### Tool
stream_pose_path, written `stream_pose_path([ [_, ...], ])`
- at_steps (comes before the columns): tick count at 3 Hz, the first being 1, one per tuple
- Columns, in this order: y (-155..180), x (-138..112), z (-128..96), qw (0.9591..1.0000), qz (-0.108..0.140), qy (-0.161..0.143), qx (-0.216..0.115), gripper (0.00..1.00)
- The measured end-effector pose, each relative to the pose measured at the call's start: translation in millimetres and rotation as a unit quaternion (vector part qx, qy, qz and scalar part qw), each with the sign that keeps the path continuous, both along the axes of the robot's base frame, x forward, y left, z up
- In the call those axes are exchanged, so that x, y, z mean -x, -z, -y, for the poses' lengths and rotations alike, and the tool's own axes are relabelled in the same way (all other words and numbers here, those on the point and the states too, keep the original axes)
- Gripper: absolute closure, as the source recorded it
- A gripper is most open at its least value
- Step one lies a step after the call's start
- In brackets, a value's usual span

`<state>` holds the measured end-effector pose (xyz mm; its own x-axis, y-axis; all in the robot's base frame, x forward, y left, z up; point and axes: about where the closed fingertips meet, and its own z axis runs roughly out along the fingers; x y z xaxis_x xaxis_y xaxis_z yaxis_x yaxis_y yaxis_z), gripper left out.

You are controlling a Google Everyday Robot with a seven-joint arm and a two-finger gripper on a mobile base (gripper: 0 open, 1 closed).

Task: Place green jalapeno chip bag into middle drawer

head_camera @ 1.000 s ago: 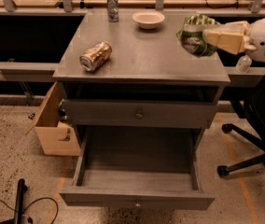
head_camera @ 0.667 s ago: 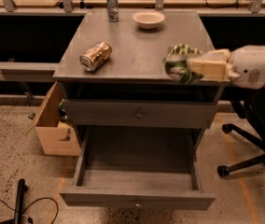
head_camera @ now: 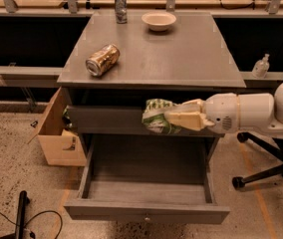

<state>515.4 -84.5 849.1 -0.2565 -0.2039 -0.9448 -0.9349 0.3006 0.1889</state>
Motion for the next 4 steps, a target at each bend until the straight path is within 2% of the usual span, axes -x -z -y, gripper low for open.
stream_pose_path([
  [1, 11, 4, -6, 0.9999, -0.008, -0.006, 0.003, 1.0],
  [2, 54, -4, -16, 0.9995, -0.026, 0.018, -0.009, 1.0],
  [3, 117, -18, -26, 0.9986, -0.044, 0.025, -0.013, 1.0],
  [4, 187, -25, -36, 0.9966, -0.081, 0.016, -0.01, 1.0],
])
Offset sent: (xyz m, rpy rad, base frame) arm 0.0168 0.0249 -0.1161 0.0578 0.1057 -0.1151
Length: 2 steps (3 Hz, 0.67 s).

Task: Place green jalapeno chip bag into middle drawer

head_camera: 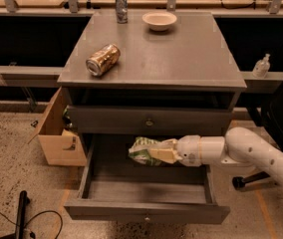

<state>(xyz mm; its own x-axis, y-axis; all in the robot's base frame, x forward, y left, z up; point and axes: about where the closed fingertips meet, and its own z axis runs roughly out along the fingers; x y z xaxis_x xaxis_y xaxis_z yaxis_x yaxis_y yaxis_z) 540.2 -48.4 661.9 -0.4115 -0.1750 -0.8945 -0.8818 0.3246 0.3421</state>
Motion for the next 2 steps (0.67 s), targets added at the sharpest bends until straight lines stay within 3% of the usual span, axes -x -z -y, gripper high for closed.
stream_pose_path([
  [1, 53, -9, -5, 0.9997, -0.02, -0.011, 0.006, 1.0],
  [2, 90, -13, -11, 0.9991, -0.005, -0.02, 0.038, 0.82],
])
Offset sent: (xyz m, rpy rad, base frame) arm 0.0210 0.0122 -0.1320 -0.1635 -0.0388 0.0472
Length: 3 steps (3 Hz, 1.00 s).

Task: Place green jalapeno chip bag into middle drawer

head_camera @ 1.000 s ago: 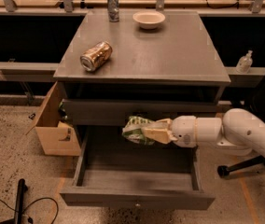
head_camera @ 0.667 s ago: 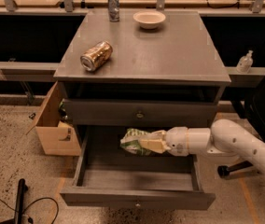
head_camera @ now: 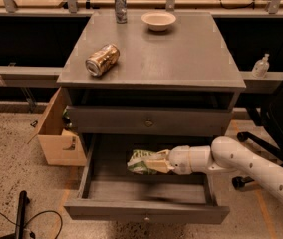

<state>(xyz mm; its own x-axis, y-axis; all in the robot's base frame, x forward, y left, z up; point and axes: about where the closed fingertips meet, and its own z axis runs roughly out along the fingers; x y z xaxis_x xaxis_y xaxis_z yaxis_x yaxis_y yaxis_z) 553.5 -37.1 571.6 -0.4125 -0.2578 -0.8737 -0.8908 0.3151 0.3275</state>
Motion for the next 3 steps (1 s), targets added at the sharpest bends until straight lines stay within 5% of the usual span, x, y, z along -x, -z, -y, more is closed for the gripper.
stream_pose_path([
  [3, 42, -9, -18, 0.9978, 0.019, 0.019, 0.061, 0.13],
])
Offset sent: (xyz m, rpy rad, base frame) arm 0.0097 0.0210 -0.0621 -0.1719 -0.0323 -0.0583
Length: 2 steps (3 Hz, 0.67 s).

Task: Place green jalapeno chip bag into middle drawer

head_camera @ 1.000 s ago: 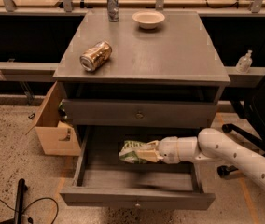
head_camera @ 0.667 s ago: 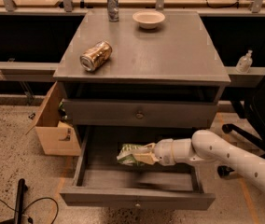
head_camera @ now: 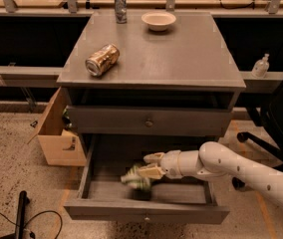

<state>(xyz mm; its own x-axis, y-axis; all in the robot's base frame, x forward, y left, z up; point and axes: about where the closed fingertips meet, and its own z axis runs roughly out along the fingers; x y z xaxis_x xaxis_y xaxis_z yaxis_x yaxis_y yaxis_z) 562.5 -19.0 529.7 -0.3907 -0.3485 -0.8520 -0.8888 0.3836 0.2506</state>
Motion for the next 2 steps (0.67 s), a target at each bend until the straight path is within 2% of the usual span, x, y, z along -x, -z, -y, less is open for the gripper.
stream_pose_path([
  [1, -20, 7, 8, 0.9994, 0.022, 0.02, -0.018, 0.11],
  [2, -50, 23, 39, 0.9955, 0.054, 0.065, -0.042, 0.32],
])
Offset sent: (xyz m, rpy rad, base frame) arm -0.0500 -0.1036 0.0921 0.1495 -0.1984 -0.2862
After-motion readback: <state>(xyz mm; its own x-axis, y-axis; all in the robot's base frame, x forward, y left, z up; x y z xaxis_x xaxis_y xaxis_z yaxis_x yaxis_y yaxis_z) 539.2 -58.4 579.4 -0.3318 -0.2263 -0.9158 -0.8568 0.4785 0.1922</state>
